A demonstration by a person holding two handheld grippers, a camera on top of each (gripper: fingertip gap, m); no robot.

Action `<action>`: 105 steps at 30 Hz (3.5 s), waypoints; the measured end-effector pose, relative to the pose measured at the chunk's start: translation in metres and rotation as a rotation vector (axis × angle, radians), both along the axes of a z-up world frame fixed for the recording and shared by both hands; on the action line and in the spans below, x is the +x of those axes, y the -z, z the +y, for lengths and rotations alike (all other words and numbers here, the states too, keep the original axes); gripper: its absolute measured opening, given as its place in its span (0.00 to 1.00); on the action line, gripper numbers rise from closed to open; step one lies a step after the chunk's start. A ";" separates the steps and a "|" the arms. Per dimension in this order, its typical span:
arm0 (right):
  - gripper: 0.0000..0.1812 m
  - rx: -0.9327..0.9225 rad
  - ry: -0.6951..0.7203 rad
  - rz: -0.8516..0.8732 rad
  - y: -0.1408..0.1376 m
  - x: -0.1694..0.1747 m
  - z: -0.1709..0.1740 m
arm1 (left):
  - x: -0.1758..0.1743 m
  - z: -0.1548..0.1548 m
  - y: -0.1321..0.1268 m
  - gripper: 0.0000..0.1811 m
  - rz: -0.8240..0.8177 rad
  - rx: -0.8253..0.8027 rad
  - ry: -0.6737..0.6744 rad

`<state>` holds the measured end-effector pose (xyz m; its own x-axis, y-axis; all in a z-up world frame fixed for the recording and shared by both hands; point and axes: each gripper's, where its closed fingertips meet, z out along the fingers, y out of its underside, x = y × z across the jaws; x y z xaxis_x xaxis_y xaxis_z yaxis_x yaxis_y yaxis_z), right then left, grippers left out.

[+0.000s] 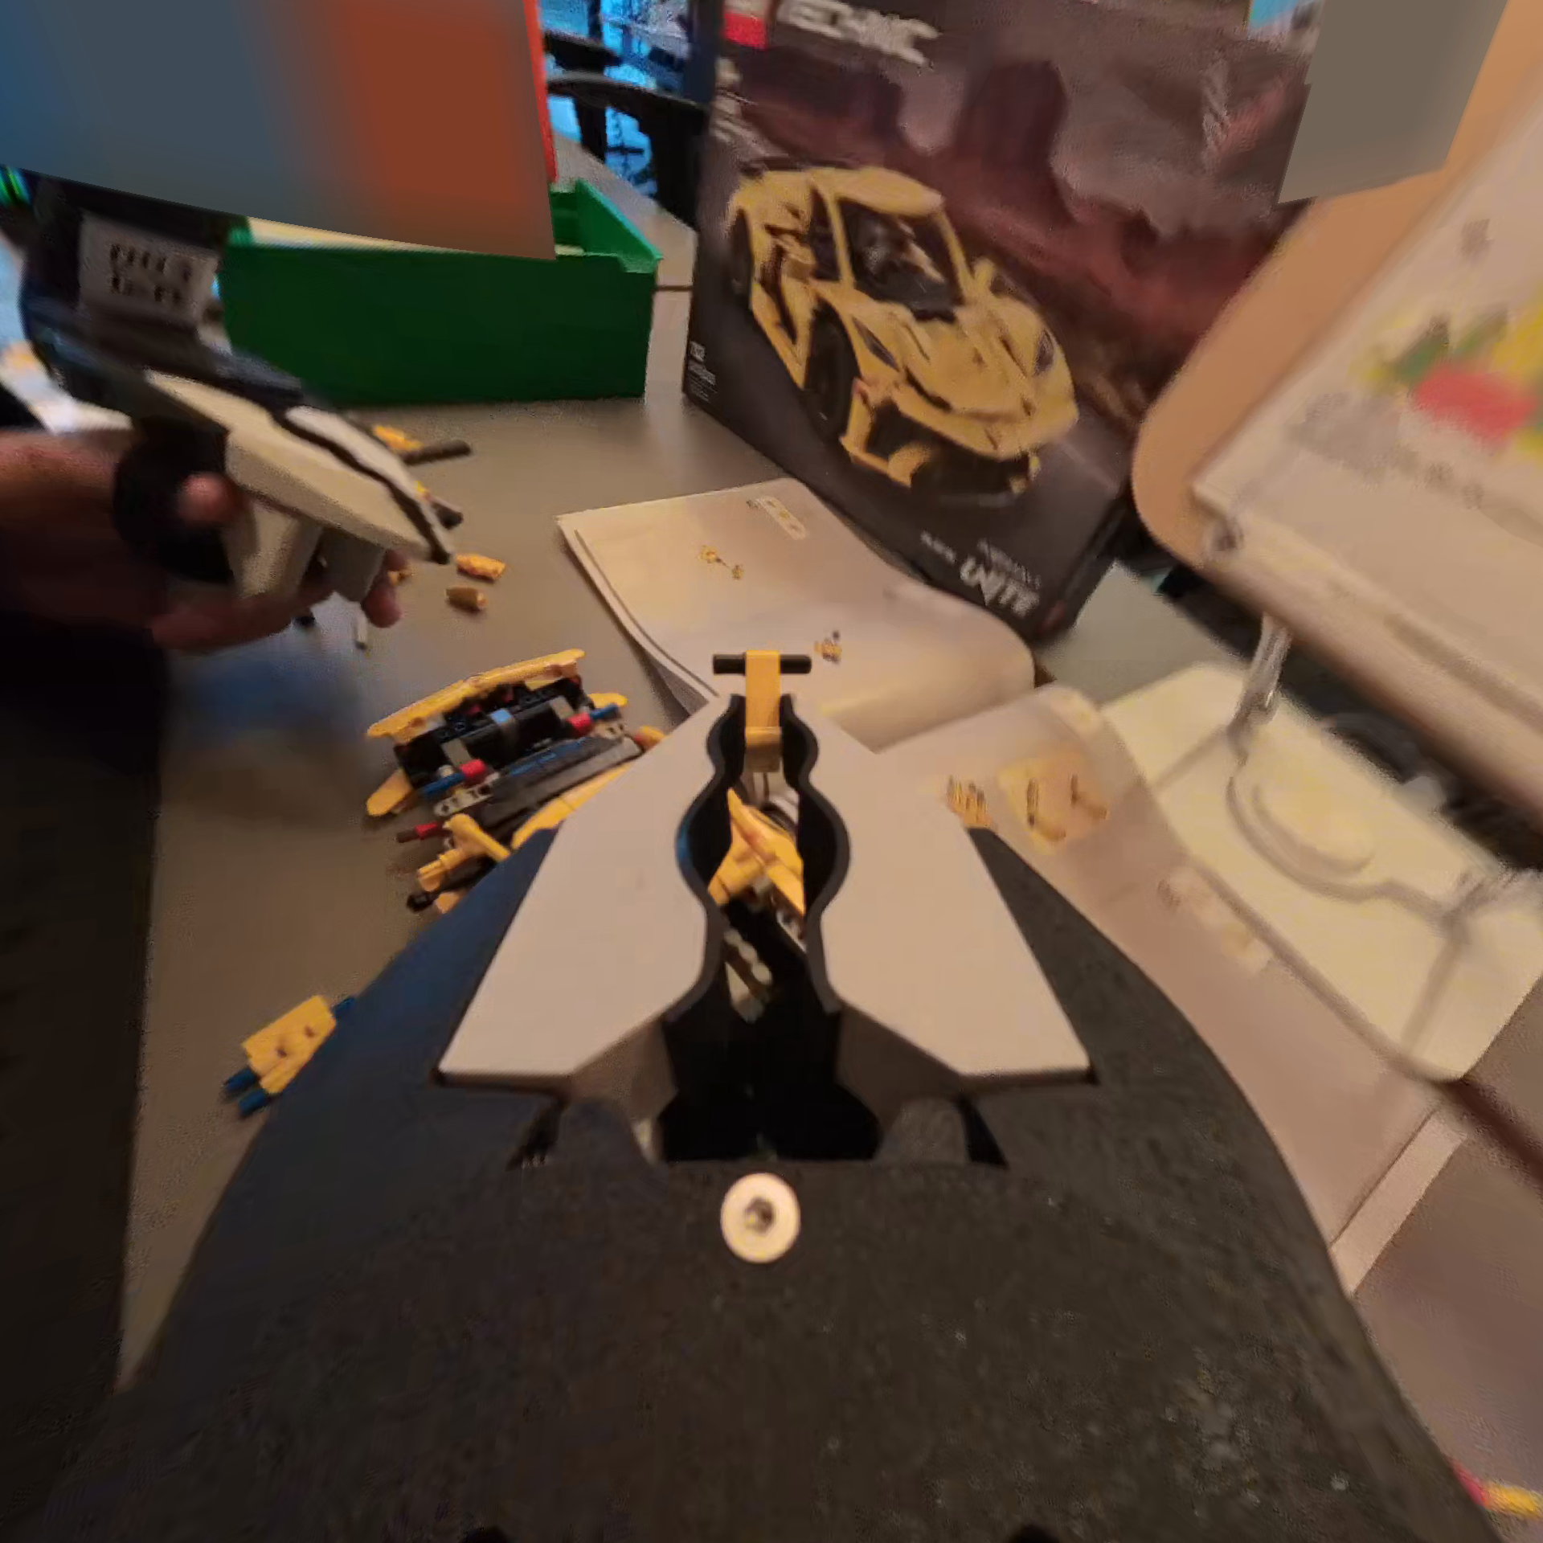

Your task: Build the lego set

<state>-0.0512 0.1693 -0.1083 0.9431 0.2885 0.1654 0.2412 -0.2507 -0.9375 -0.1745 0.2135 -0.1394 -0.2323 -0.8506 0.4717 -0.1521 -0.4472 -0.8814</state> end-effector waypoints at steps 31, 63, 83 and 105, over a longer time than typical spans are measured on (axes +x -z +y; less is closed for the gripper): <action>0.04 0.246 0.135 -0.261 -0.018 -0.117 0.026 | 0.000 -0.012 -0.062 0.04 -0.416 -0.403 -0.140; 0.23 0.164 -0.056 0.239 -0.039 -0.108 0.001 | 0.007 0.008 -0.050 0.04 -0.154 -0.203 -0.035; 0.14 -0.425 -0.410 -0.057 0.123 -0.065 -0.149 | -0.008 0.005 -0.038 0.04 -0.164 -0.316 0.122; 0.04 -0.115 -0.359 -0.238 0.050 -0.108 -0.071 | -0.007 -0.108 0.002 0.04 0.042 0.061 0.505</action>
